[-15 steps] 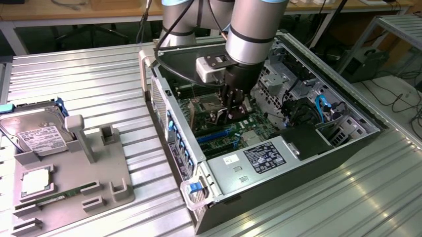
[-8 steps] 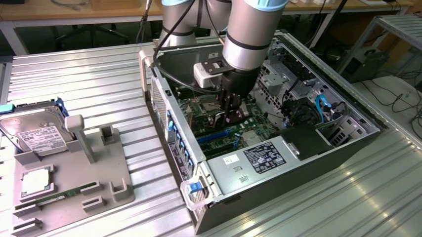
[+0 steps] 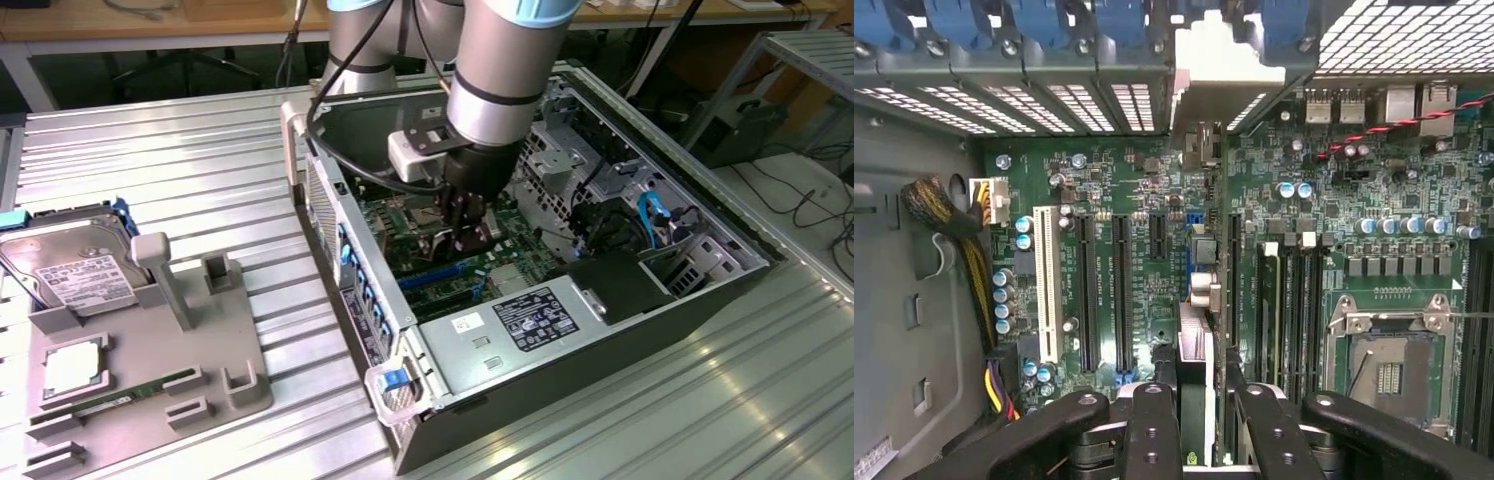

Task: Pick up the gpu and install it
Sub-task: 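Insert the gpu into the slot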

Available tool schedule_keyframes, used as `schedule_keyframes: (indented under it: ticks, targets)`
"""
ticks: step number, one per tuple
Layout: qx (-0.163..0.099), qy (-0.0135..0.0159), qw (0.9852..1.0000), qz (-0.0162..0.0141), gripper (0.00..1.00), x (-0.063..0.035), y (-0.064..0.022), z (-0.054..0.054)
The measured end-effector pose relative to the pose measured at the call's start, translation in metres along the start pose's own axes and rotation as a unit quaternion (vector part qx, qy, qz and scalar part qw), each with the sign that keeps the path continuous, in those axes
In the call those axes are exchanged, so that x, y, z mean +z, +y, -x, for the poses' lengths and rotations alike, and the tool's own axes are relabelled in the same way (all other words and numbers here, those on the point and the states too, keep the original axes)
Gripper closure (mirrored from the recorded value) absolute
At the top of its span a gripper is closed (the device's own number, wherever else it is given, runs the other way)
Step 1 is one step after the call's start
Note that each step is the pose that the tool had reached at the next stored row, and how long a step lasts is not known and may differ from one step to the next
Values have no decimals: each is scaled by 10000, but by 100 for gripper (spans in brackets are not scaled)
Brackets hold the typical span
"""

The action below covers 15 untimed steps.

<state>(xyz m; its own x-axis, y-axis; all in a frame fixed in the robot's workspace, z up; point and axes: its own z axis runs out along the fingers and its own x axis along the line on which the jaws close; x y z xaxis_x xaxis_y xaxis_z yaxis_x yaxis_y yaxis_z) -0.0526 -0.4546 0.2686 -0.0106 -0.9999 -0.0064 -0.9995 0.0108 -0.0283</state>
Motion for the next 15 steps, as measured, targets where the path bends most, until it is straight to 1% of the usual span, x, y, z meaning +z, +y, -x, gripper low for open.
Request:
schedule_keyframes:
  ticks: [2,10,15]
  targets:
    - [-1,1,10000,-18,73,1,0,0]
    - [0,-1,10000,-19,73,7,5,-22]
    - [-1,0,10000,-19,73,6,29,-39]
